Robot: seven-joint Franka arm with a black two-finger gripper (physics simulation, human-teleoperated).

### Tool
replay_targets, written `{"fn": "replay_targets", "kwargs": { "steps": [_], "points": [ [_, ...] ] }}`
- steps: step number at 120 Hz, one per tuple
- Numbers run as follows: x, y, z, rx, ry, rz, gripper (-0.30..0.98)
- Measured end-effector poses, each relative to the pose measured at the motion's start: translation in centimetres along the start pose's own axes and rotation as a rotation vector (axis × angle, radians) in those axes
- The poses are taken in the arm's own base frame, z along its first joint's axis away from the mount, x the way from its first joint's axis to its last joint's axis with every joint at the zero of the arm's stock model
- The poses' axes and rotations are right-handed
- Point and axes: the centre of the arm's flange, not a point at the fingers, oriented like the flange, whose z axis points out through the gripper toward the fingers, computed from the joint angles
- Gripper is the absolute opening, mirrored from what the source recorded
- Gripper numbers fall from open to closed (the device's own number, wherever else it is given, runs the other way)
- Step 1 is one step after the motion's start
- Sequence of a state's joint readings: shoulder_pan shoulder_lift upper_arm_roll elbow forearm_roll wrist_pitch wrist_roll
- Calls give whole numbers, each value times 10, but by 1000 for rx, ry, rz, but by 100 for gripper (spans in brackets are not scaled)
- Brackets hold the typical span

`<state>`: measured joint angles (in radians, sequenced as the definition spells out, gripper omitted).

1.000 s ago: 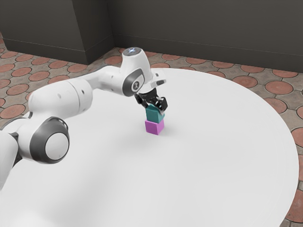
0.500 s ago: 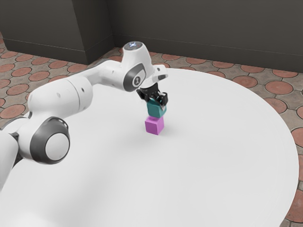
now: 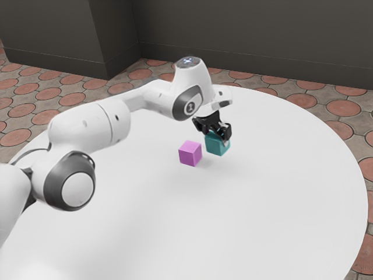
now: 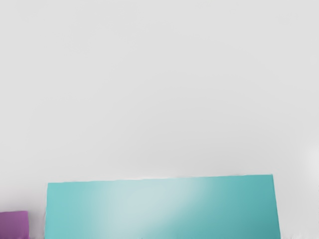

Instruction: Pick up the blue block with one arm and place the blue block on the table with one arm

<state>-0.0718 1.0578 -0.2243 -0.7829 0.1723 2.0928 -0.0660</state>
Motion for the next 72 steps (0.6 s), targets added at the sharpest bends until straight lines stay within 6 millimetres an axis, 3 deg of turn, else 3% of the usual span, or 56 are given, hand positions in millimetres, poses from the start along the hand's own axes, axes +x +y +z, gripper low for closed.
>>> {"fn": "replay_targets", "kwargs": {
  "steps": [22, 58, 66, 72],
  "points": [
    [-3, 2, 11, -5, -14, -6, 38],
    [-4, 7, 14, -38, -19, -16, 58],
    [-1, -1, 1, -34, -7, -24, 60],
    [-5, -16, -29, -32, -18, -42, 61]
  ]
}}
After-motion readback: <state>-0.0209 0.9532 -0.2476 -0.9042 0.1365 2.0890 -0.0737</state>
